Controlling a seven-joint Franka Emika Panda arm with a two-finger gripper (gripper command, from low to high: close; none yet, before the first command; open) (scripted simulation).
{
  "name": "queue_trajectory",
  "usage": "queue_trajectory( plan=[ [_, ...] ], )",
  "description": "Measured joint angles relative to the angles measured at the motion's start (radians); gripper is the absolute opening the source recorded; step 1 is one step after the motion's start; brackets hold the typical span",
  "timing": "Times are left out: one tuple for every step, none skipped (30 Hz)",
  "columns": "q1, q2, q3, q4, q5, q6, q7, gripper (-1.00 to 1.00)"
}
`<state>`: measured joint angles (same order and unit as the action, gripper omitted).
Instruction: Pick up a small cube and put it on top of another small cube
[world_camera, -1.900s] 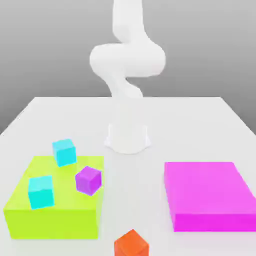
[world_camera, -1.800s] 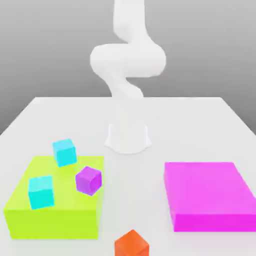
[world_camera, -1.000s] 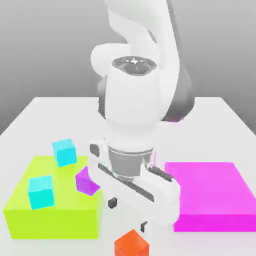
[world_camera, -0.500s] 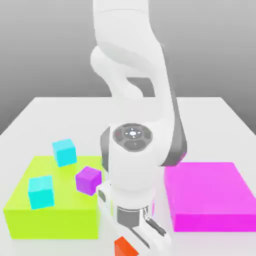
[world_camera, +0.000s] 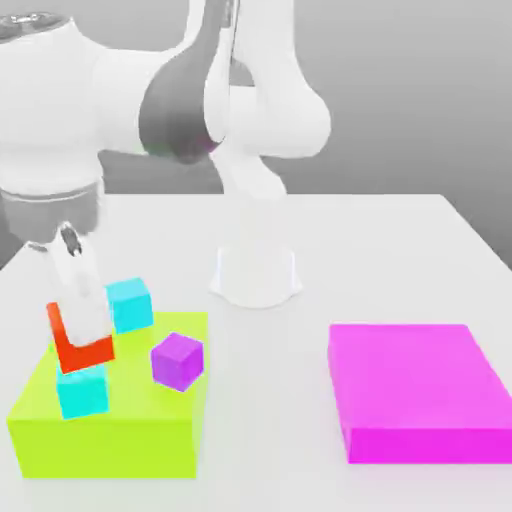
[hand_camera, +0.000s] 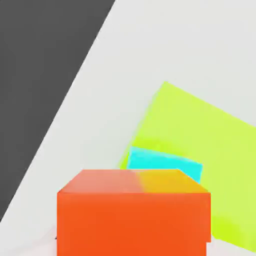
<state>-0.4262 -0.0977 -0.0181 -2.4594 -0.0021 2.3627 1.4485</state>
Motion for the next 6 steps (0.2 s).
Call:
queue_trajectory(
  plan=[
    [-0.001, 0.021, -0.001, -0.011, 0.002, 0.033, -0.005, -1.0],
    [-0.001, 0.047, -0.002, -0.024, 0.004, 0.071, -0.007, -1.0],
    [0.0, 0.07, -0.004, -0.033, 0.005, 0.103, -0.009, 1.0],
    [0.001, 0.07, -0.004, -0.033, 0.005, 0.103, -0.009, 1.0],
    [0.001, 0.07, -0.004, -0.033, 0.005, 0.103, -0.009, 1.0],
    [0.001, 0.07, -0.004, -0.033, 0.005, 0.103, -0.009, 1.0]
  ],
)
